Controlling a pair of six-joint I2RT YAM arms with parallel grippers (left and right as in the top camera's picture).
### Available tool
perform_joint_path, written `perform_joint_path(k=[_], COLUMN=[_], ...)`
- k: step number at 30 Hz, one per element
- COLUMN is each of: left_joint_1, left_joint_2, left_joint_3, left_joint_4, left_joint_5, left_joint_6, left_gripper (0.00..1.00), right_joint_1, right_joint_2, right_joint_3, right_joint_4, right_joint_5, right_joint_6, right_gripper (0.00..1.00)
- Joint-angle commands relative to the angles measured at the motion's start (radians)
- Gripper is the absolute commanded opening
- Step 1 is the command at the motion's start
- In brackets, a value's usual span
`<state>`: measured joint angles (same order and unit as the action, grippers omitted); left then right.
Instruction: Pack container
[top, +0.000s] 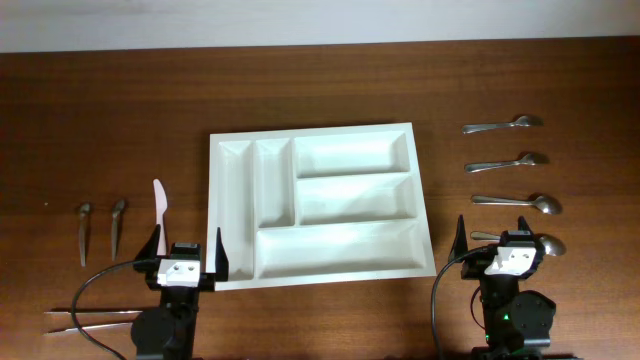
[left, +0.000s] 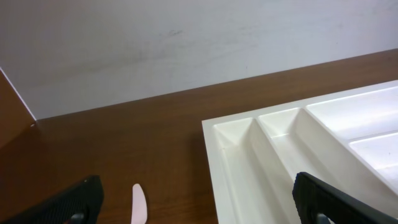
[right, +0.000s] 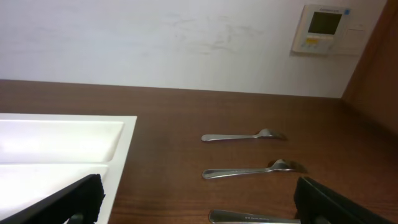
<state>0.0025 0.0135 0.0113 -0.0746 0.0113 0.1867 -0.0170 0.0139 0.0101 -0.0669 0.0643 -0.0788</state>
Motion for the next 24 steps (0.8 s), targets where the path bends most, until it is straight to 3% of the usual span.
perform_joint_path(k=[1,4,8,11,14,19,24], left_joint_1=[0.004,0.004,0.004,0.004,0.004,0.004,0.004], left_joint_2=[-0.008,-0.008,-0.008,-0.008,-0.008,-0.008,-0.008], left_joint_3=[-0.003,-0.003,-0.003,-0.003,-0.003,-0.003,-0.003], left_joint_4=[-0.005,-0.006,-0.005,-0.005,-0.005,-0.006,-0.005], left_joint_5=[0.011,0.011,0.011,0.011,0.011,0.011,0.011], left_joint_6=[-0.006,-0.006,-0.006,-0.006,-0.006,-0.006,-0.006], left_gripper=[0.99,0.99,0.99,0.99,0.99,0.99,0.99], right_joint_1=[0.010,0.010,0.010,0.009,0.008,0.008,0.009], right_joint_2=[-0.010,-0.010,-0.010,-0.001,0.059,0.246,0.506], right_joint_3=[-0.005,-0.005,0.017,0.084,0.254,0.610,1.065], right_joint_4=[0.007,0.007,0.147,0.132,-0.082,-0.516,-0.896], right_joint_5=[0.019,0.020,0.024,0.089,0.137,0.190,0.049], right_joint_6=[0.006,0.047,0.088,0.087,0.098,0.291,0.317], right_gripper=[0.99,1.00,0.99,0.99,0.99,0.99,0.99])
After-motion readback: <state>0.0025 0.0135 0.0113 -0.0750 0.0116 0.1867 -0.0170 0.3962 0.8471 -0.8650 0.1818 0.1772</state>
